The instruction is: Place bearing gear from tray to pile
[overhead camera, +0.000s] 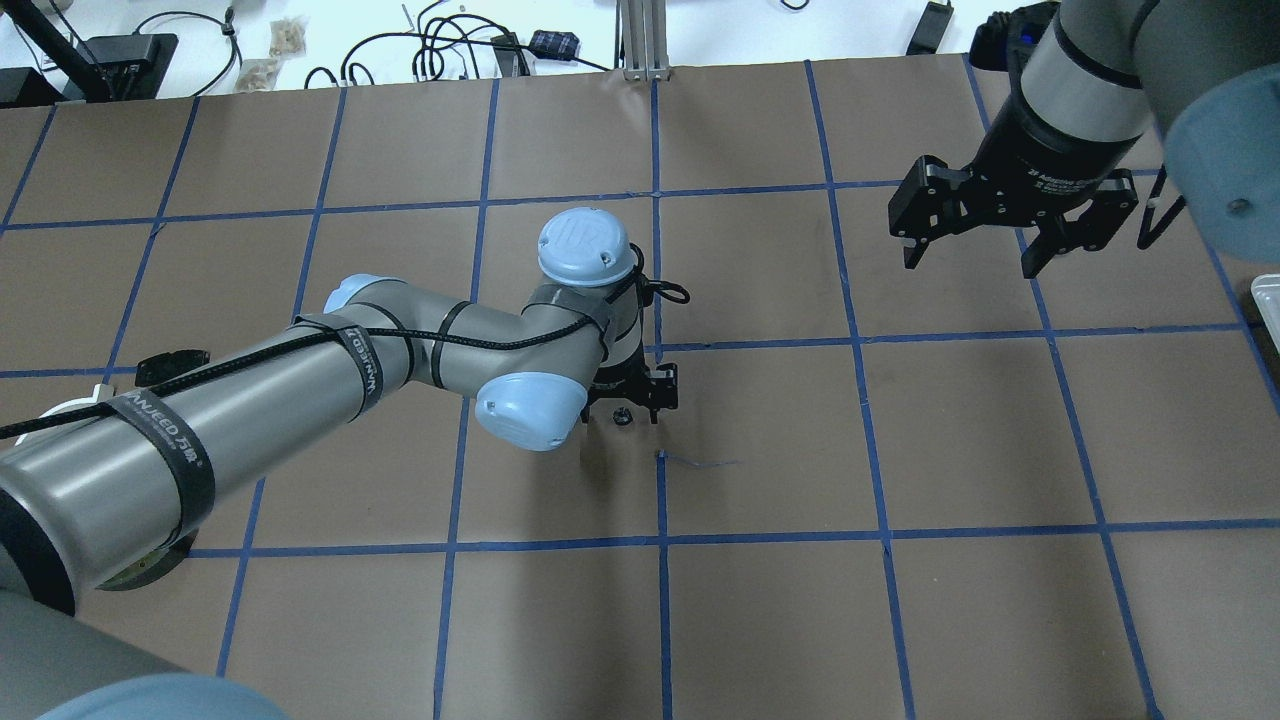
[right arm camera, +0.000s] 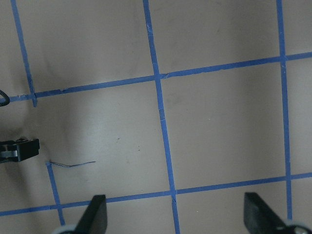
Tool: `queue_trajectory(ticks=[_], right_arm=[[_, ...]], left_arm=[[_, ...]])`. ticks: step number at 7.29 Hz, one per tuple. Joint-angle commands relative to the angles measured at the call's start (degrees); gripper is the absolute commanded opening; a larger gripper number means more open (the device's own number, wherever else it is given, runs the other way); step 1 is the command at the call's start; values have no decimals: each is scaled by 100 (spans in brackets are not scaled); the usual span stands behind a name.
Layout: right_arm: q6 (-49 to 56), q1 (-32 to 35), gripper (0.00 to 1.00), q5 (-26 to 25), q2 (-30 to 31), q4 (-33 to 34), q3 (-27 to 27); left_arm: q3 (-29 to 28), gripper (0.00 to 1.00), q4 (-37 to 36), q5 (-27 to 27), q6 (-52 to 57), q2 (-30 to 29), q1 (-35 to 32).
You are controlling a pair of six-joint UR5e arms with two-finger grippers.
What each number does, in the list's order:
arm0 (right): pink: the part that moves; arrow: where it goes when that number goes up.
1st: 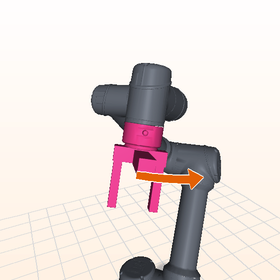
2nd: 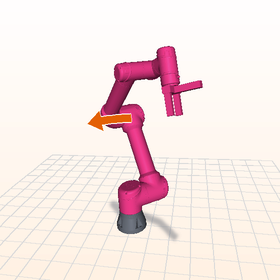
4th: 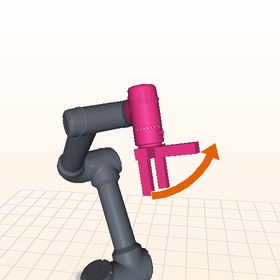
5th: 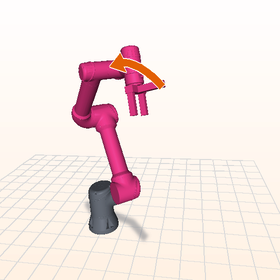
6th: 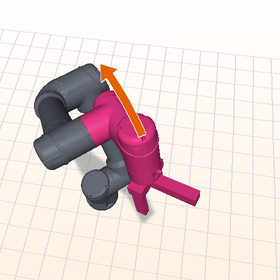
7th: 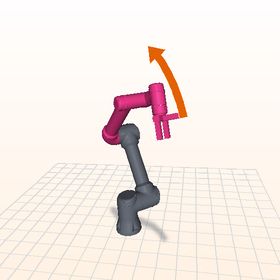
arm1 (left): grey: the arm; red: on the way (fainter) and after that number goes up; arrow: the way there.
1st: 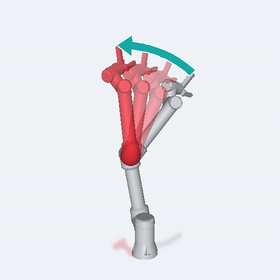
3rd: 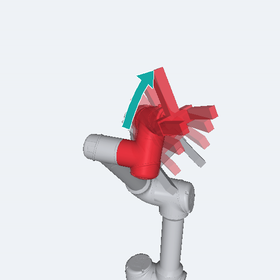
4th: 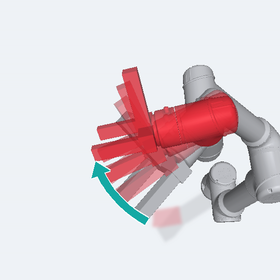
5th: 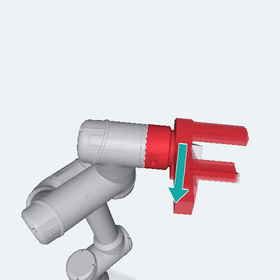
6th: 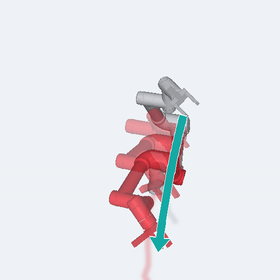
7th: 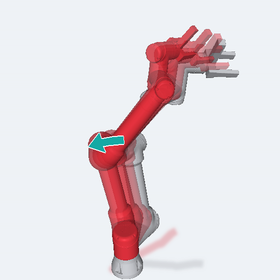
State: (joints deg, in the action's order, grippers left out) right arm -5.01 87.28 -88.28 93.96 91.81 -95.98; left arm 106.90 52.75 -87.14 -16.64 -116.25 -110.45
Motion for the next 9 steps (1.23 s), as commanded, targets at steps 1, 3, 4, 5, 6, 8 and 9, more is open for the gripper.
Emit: queue_trajectory(ticks=[1, 3, 4, 5, 6, 8, 9], right_arm=[[-17, -9, 100, 13, 35, 4, 0], [-17, -1, 100, 39, 53, 13, 0], [-17, -1, 100, 31, 53, 4, 0], [-26, -1, 100, 13, 61, -22, 0], [-35, -1, 100, 4, 53, -14, 0], [-52, -1, 100, 4, 53, -14, 0], [-61, -9, 100, 4, 61, -14, 0]], left_arm=[[15, 36, 16, -13, 47, 15, 6], [42, 10, 25, -22, 55, 23, 6], [7, 0, 34, -22, 56, 58, 6], [-11, 0, 51, -66, 64, 93, 24], [-55, 0, 252, -240, 204, 198, 189], [-509, 0, 1215, -321, 1909, 794, 1012], [-582, 0, 1717, -365, 3276, 1110, 1600]])
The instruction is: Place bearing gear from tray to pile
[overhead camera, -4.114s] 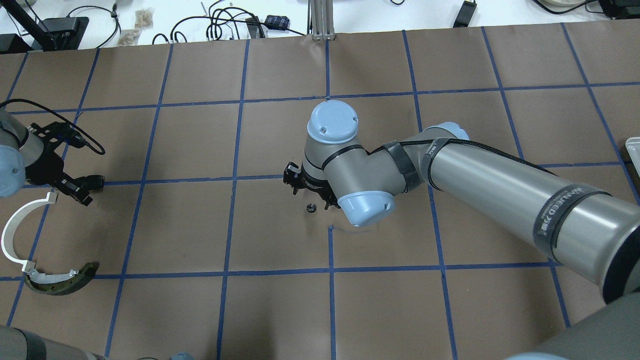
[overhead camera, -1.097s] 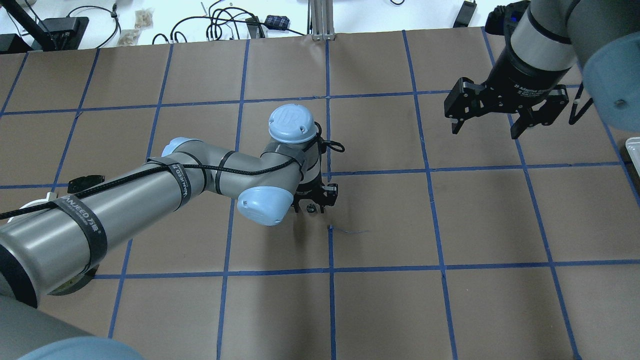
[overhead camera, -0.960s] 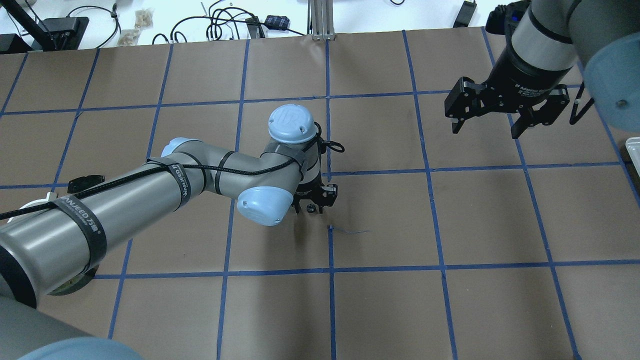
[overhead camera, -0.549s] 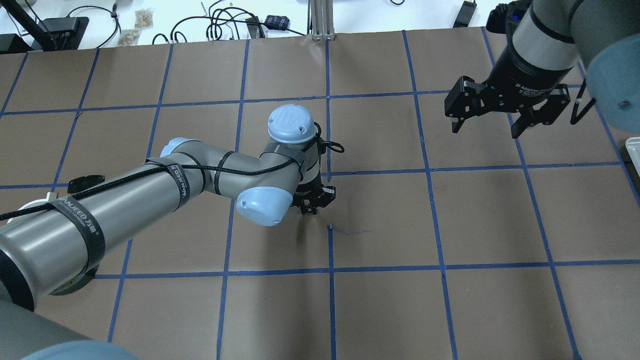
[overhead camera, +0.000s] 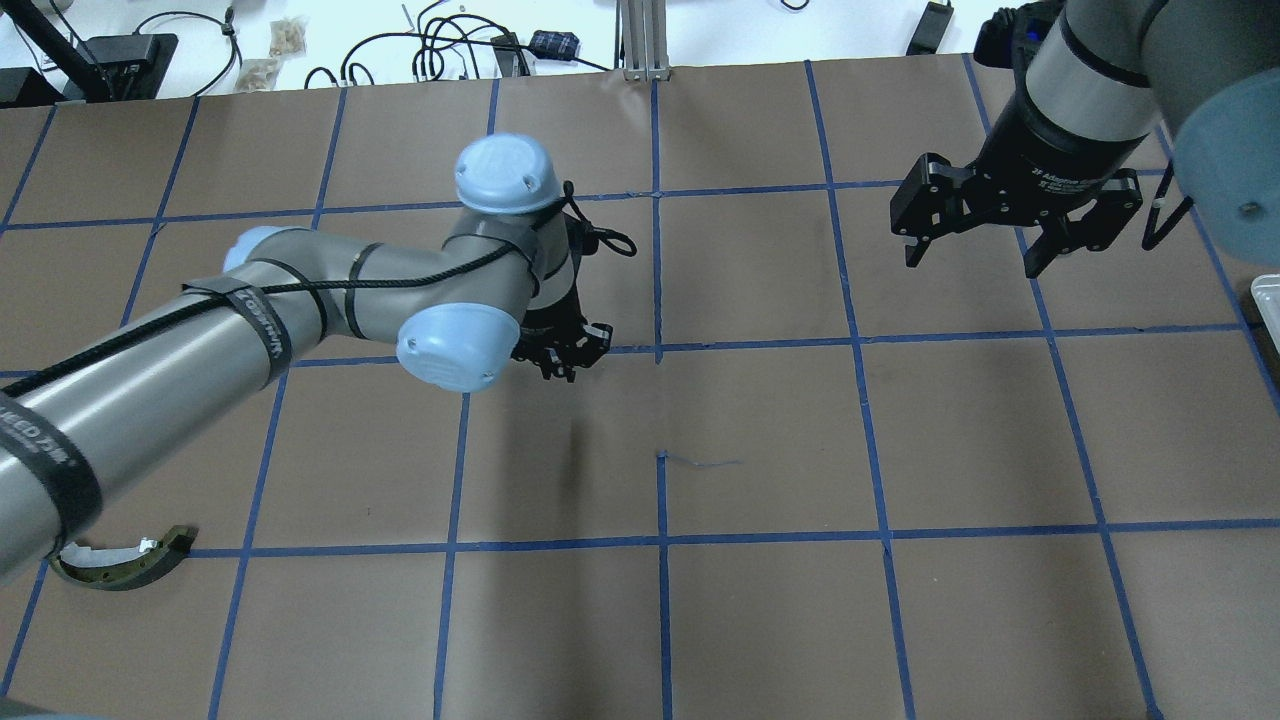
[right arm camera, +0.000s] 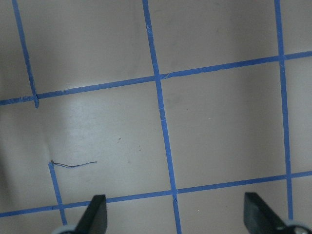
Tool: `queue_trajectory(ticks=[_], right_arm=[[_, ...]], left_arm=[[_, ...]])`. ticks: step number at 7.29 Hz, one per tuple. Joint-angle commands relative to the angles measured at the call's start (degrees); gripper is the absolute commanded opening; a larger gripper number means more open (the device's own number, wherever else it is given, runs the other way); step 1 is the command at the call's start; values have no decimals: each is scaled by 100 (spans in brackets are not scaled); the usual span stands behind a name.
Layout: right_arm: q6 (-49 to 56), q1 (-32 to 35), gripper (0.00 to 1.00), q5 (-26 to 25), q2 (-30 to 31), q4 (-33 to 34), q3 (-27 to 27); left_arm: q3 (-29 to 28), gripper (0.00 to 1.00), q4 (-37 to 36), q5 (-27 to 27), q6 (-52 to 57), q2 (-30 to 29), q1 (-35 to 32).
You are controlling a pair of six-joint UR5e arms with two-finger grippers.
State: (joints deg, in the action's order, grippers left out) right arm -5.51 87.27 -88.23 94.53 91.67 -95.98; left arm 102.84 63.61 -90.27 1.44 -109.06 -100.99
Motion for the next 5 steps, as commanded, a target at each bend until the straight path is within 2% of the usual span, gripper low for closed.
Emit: queue_trajectory(ticks=[1, 2, 3, 4, 5], right_arm=[[-3, -8, 100, -1, 4, 0, 0], [-3, -8, 100, -1, 4, 0, 0], [-3, -8, 100, -1, 4, 0, 0], [-11, -8, 100, -1, 4, -9, 0], [-3, 1, 100, -1, 12, -9, 0]], left_arm=[[-134, 0, 818, -78, 2857, 682, 1442], [-124, 0, 872, -70, 4228, 833, 2303], [-63, 0, 873, -52, 5008, 860, 3182], [59, 0, 846, -35, 5407, 730, 4034], [191, 0, 611, 27, 5472, 581, 4539]])
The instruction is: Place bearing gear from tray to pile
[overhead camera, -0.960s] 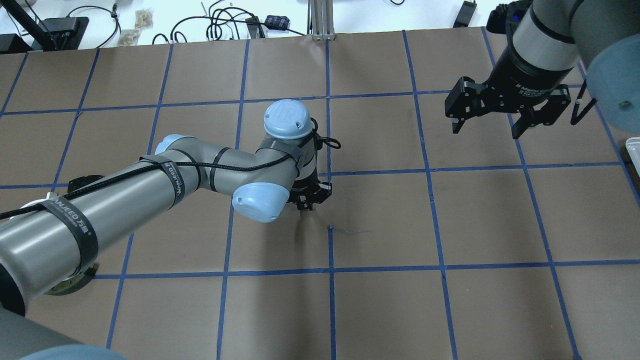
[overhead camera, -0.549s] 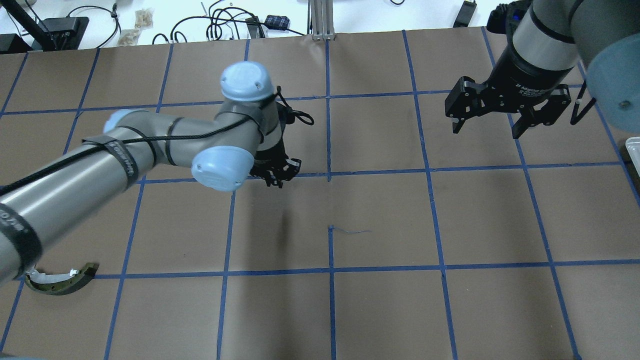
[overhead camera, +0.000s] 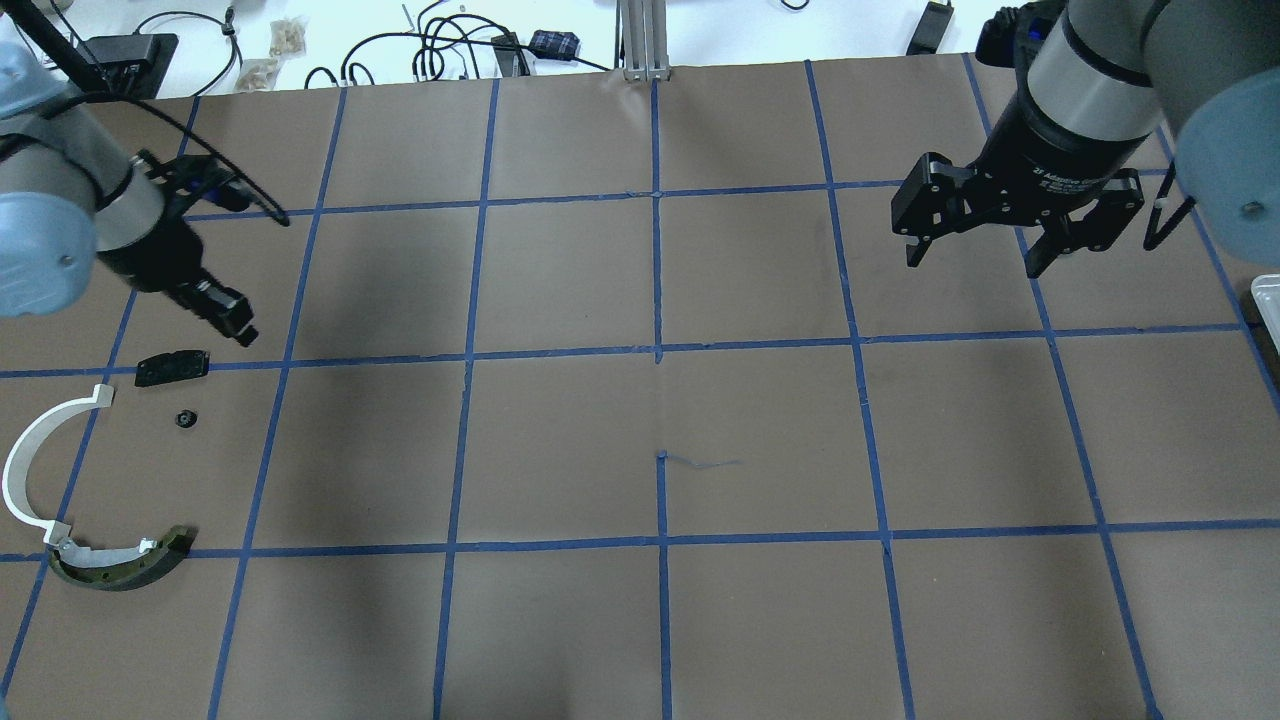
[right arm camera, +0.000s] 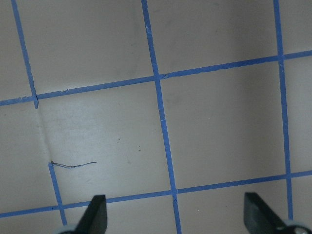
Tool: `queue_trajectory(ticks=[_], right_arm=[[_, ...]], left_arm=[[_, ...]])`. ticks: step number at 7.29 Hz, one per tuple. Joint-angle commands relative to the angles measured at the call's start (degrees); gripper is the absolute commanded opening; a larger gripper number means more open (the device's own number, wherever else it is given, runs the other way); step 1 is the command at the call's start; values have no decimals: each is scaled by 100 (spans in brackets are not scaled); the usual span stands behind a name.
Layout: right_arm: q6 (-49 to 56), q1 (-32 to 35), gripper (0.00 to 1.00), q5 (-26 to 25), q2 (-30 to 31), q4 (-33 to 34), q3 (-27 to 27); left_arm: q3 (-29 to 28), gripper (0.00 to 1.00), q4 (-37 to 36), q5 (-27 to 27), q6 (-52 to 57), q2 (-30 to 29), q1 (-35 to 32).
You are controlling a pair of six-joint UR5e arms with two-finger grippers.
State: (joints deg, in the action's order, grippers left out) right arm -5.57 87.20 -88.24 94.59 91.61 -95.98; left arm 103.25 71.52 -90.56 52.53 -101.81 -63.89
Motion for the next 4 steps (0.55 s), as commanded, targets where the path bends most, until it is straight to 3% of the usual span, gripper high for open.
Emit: queue_trajectory(ticks=[1, 4], right_arm=[[12, -1, 100, -9, -1, 6, 0], [12, 7, 100, 0, 7, 6, 0]], left_arm=[[264, 0, -643, -14, 337, -468, 878], [265, 0, -683, -41, -348, -603, 468]])
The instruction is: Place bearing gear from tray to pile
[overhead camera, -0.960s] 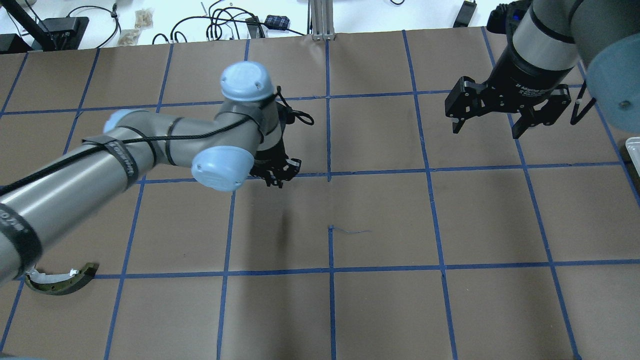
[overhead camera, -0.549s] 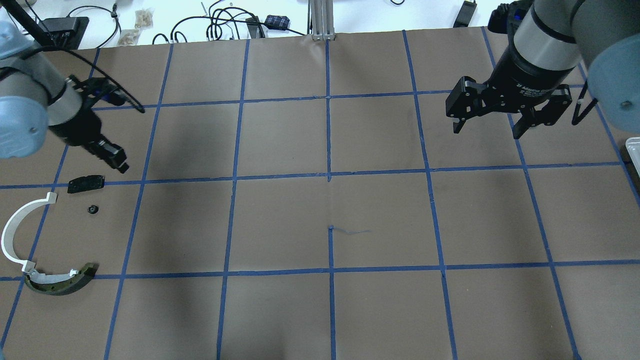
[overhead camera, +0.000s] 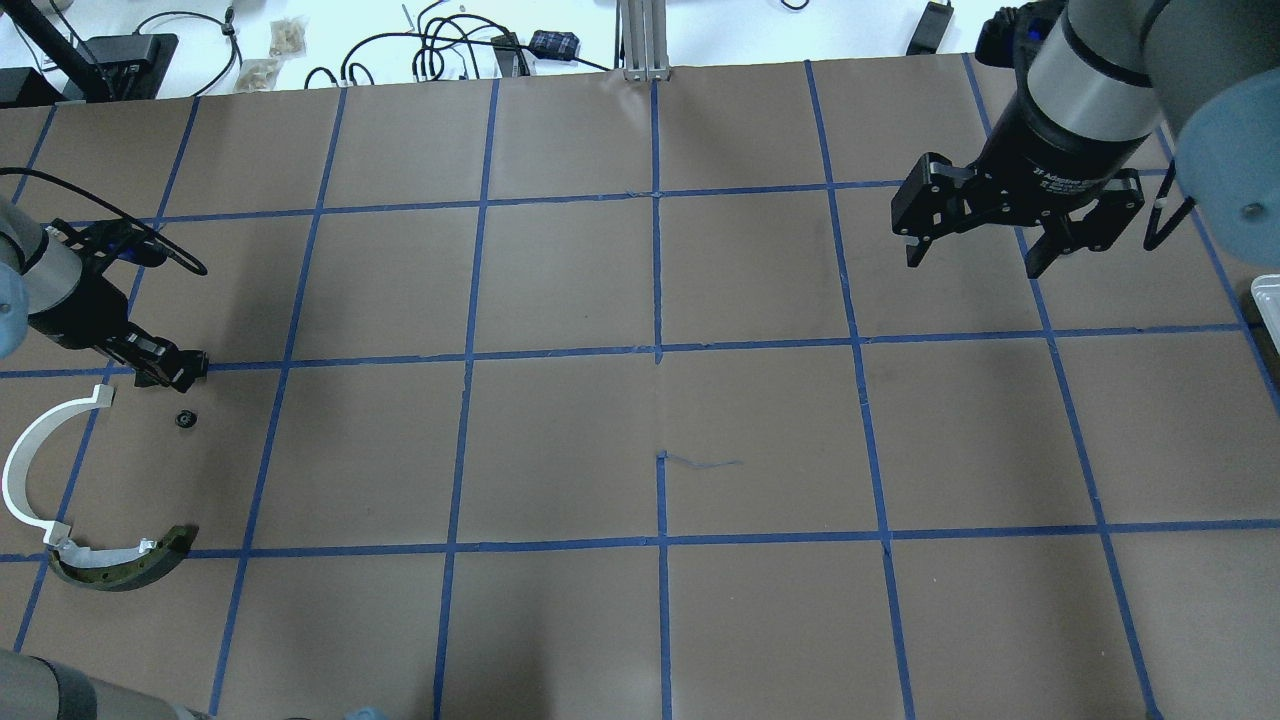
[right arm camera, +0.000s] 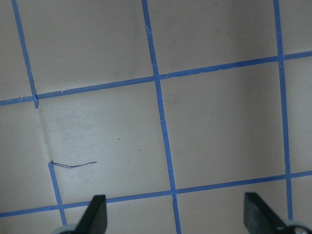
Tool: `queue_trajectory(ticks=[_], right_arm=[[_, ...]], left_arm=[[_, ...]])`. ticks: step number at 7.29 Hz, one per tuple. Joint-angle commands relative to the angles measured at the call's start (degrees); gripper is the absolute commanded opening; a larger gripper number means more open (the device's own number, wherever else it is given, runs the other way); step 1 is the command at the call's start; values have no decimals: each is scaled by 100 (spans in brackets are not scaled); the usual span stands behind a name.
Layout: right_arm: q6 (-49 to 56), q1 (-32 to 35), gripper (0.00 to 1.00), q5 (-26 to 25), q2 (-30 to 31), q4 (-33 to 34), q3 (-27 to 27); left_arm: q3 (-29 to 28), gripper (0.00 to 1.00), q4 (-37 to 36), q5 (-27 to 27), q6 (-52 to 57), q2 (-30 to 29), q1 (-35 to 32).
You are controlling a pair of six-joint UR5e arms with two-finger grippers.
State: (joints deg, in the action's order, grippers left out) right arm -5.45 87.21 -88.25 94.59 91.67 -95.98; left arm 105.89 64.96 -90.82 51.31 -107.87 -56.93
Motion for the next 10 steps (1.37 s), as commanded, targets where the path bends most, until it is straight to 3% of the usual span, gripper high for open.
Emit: queue_trajectory(ticks=[1, 2, 6, 8, 9, 10], right_arm=[[1, -2, 100, 1, 7, 0, 0], [1, 7, 100, 1, 7, -8, 0], [1, -2, 100, -43, 7, -17, -9], [-8, -2, 100, -43, 7, -8, -9], [-8, -2, 100, -43, 7, -8, -9], [0, -2, 100, -43, 7, -8, -9]], left_arm=[[27, 0, -289, -128, -209, -119, -204], [36, 0, -483, -529, -244, -251, -204], [247, 0, -502, -551, -236, -331, -187], [256, 6, -502, -542, -191, -331, -38], [256, 38, -502, -551, -209, -340, -37], [248, 52, -493, -551, -252, -323, -37]])
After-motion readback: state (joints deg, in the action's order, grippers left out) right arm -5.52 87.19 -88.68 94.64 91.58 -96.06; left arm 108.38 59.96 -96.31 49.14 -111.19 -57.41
